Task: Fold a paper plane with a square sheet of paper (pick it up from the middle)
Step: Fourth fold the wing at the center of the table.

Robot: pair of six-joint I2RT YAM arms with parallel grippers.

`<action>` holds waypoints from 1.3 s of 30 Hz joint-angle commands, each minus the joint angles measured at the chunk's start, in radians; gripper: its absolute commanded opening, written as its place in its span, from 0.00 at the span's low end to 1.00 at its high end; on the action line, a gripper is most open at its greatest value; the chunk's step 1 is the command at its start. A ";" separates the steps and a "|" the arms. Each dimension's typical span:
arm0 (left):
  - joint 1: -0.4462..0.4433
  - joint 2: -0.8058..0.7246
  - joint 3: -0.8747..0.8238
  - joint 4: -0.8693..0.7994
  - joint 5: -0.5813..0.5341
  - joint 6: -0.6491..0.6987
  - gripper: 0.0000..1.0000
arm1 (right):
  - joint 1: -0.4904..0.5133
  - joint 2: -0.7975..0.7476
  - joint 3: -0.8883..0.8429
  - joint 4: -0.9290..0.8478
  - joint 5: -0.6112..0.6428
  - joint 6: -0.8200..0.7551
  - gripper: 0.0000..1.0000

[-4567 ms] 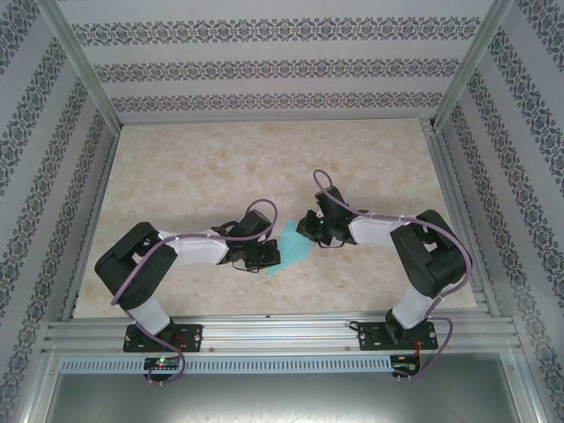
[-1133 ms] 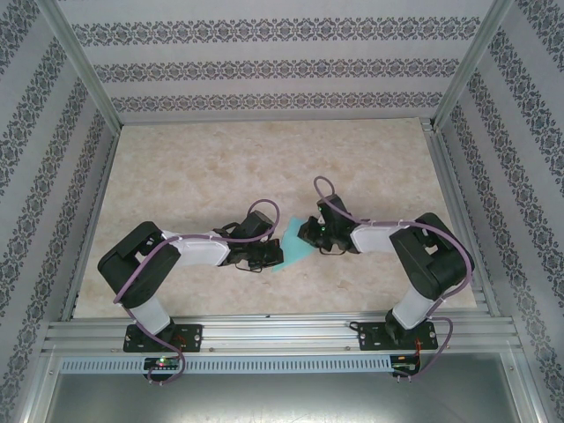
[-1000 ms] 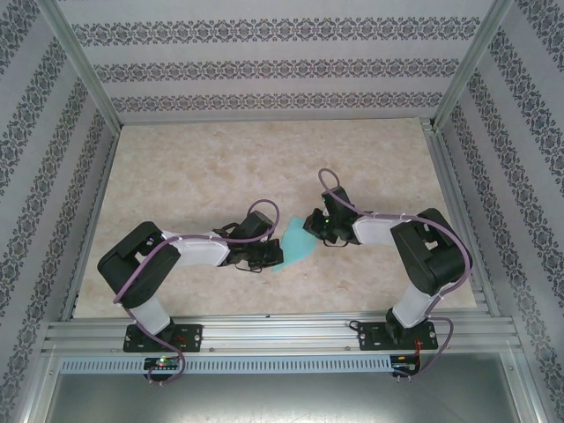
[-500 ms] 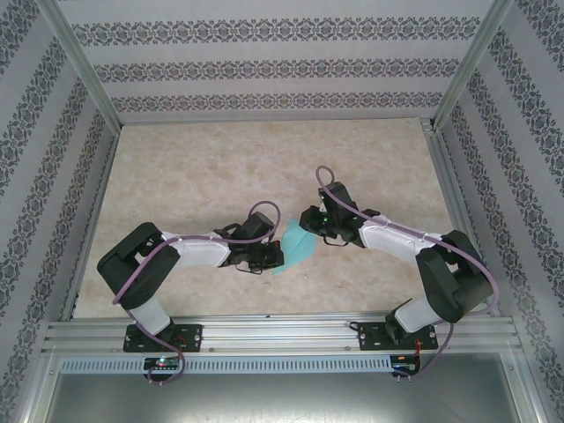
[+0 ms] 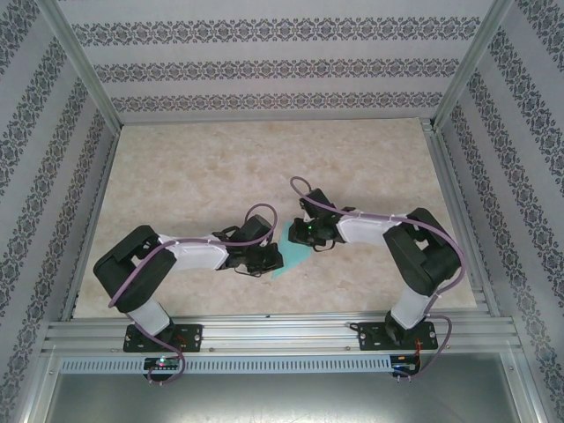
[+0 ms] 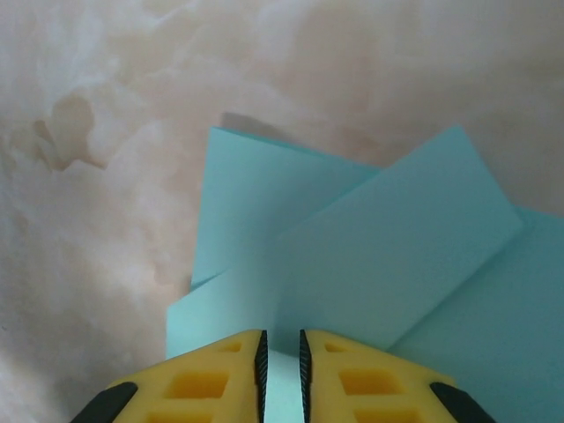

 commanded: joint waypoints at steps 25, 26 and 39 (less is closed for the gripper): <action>0.083 -0.146 0.153 -0.346 -0.219 0.178 0.37 | -0.043 -0.212 0.034 -0.099 -0.046 -0.130 0.25; 0.083 -0.130 0.165 -0.353 -0.216 0.187 0.36 | -0.058 -0.244 -0.004 -0.073 -0.043 -0.091 0.27; 0.088 0.030 0.304 -0.399 -0.177 0.274 0.28 | -0.121 -0.362 -0.303 0.184 -0.101 0.234 0.38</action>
